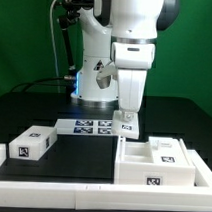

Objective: Assemble cabinet

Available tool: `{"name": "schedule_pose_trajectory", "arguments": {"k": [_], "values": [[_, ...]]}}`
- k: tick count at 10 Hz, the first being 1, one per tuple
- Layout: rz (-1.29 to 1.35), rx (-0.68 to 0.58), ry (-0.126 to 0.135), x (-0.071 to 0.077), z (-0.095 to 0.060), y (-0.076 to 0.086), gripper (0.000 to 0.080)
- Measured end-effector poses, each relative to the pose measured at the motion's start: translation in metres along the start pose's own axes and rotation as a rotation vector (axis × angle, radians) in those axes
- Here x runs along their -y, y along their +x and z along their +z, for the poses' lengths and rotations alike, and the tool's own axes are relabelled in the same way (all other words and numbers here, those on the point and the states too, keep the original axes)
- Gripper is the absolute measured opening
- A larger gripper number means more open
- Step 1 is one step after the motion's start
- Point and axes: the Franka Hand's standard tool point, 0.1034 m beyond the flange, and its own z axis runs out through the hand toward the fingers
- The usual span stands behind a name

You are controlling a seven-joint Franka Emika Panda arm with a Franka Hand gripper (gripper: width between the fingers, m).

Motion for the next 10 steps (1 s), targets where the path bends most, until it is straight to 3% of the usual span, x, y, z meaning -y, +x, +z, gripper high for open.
{"name": "schedule_pose_trajectory", "arguments": {"k": [2, 4, 6, 10], "values": [[0.001, -0.004, 0.000, 0.001, 0.001, 0.003, 0.0068], [0.030, -0.079, 0.000, -0.005, 0.002, -0.007, 0.0068], [0.049, -0.078, 0.003, -0.005, 0.001, 0.004, 0.0068], [0.083, -0.079, 0.006, -0.004, 0.002, 0.007, 0.0068]]}}
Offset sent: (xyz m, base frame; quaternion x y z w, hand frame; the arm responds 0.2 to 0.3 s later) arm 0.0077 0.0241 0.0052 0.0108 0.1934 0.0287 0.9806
